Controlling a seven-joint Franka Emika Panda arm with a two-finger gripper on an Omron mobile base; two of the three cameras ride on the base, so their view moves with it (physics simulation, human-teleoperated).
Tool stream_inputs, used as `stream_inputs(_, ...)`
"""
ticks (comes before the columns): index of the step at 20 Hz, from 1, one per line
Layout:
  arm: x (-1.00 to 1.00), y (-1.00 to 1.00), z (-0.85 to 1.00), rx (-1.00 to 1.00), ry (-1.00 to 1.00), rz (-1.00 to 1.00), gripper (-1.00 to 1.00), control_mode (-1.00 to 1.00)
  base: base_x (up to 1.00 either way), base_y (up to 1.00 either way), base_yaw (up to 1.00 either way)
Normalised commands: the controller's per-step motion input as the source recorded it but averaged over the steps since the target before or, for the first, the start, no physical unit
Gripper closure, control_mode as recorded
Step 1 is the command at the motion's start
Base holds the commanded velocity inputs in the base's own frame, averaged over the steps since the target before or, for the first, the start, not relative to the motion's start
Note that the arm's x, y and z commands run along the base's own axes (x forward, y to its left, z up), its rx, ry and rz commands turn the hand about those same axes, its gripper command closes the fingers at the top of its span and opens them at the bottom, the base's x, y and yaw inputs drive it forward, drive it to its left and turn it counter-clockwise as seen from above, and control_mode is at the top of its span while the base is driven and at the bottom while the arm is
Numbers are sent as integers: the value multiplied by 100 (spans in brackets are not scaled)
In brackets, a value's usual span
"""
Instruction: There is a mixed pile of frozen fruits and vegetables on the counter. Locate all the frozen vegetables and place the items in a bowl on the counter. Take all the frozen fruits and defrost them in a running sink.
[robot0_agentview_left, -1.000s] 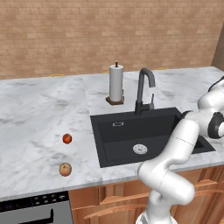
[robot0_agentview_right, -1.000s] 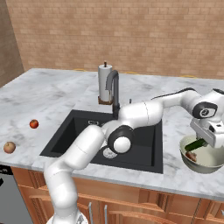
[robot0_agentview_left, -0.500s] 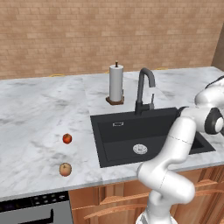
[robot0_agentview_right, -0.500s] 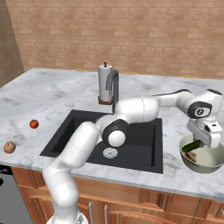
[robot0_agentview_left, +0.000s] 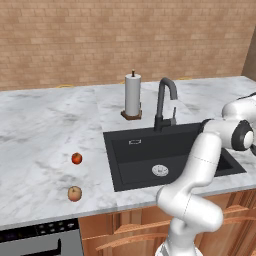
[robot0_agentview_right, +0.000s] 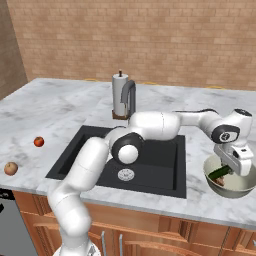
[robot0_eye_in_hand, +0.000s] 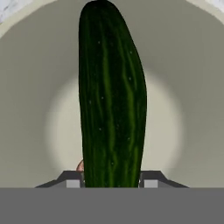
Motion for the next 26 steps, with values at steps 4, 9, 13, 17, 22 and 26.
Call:
stream_inputs(4,2,-1,1,0,1,-3,-100,-100,0,0,0)
stream_inputs(9,2,1,13,0,2,-8,-100,-100,0,0,0)
stream_inputs(13,0,17,47,0,1,-1,-100,-100,0,0,0)
stream_inputs(17,-6,32,45,-1,0,0,-100,-100,0,0,0)
stream_inputs(22,-10,49,25,-3,-2,1,-100,-100,0,0,0)
stream_inputs(26,-3,59,10,-7,-1,3,-100,-100,0,0,0)
